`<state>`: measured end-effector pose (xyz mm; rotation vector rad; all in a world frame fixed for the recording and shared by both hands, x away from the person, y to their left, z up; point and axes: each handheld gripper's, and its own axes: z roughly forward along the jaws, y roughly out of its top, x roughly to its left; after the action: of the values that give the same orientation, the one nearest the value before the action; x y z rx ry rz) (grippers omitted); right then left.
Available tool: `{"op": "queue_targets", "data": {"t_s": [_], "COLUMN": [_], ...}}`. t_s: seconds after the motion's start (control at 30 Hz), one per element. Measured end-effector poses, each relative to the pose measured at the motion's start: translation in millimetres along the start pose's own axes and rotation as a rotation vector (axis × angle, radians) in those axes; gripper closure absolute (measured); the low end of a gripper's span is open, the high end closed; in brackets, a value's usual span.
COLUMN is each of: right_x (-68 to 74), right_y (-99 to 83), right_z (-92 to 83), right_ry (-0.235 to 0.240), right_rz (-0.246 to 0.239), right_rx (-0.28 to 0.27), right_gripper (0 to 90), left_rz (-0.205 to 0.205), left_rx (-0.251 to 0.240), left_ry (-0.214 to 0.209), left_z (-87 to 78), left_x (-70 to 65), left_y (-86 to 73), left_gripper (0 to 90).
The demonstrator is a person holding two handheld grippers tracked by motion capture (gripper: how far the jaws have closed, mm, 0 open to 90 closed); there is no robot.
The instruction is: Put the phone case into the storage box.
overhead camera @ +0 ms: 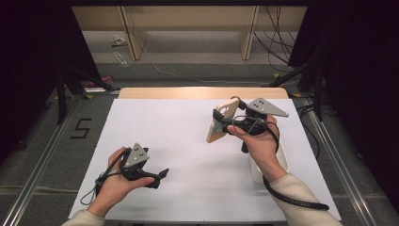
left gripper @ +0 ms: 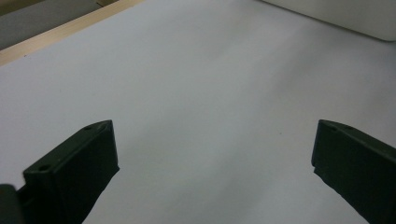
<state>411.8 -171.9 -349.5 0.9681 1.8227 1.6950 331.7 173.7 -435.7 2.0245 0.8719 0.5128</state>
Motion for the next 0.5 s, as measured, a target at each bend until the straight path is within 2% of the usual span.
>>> {"op": "queue_targets", "data": {"t_s": [0.5], "right_x": [-4.4], "right_y": [2.4], "right_z": [-2.2], "right_ry": [-0.015], "right_rz": [-0.002], "right_rx": [-0.007], "right_gripper": [12.1], "left_rz": [-0.010], "left_rx": [0.000], "left_ry": [0.009], "left_z": [-0.3], "left_x": [1.0], "left_y": [-0.4], "left_gripper": [0.2]}}
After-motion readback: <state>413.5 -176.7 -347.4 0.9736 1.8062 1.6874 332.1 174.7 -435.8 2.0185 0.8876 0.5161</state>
